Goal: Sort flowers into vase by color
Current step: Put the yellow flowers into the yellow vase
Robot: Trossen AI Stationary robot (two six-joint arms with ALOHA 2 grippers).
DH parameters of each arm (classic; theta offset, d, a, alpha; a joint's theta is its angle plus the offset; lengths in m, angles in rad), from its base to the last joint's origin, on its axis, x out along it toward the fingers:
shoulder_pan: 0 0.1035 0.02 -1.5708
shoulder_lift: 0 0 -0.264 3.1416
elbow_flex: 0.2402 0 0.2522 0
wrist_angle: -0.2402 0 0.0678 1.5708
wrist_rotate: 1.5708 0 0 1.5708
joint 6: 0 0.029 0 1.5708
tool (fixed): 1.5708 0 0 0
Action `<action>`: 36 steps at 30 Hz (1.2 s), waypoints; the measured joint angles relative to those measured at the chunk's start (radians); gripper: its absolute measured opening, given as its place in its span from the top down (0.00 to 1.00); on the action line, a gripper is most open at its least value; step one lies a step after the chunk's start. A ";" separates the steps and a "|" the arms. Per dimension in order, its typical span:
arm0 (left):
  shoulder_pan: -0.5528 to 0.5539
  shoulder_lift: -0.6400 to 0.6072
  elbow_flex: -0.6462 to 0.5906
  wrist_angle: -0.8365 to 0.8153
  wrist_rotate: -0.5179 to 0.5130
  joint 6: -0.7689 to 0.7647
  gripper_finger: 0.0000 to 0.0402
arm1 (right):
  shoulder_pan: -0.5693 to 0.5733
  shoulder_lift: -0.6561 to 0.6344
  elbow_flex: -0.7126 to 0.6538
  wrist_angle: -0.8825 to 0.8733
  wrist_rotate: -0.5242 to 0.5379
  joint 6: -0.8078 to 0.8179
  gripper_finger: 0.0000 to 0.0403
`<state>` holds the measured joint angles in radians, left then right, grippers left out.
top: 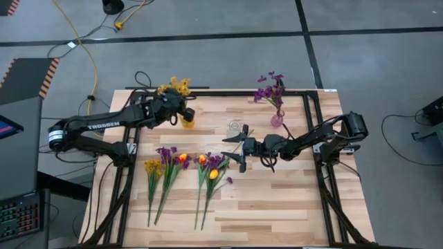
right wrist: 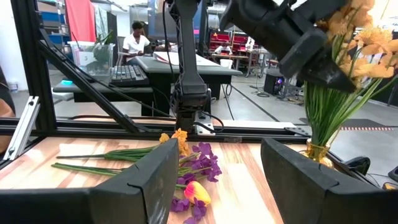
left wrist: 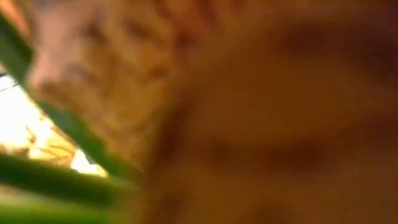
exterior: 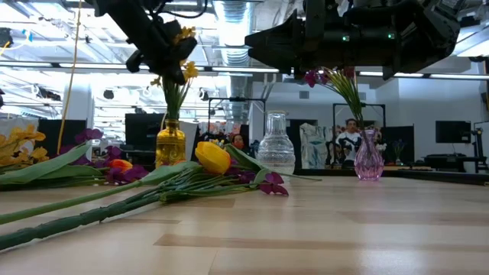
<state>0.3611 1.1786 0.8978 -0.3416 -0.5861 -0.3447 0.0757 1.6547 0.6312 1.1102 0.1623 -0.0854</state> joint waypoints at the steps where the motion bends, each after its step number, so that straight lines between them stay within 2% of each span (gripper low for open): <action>1: 0.000 0.010 0.000 0.001 -0.001 0.000 1.00 | 0.000 0.000 0.000 0.000 0.000 0.000 0.37; 14: -0.001 0.112 0.003 0.017 -0.008 0.001 1.00 | 0.000 0.000 0.000 0.000 0.000 0.007 0.37; 23: 0.000 0.109 0.002 0.018 0.002 0.009 0.99 | 0.000 0.000 0.000 0.000 0.000 0.007 0.37; 27: -0.001 0.109 0.002 0.016 0.007 0.027 0.93 | 0.000 0.000 0.000 0.000 0.000 0.008 0.37; 36: 0.000 0.112 0.007 0.007 0.022 0.029 0.71 | 0.000 0.000 0.000 0.000 0.000 0.009 0.37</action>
<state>0.3607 1.2903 0.9050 -0.3348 -0.5642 -0.3153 0.0757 1.6547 0.6310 1.1100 0.1623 -0.0766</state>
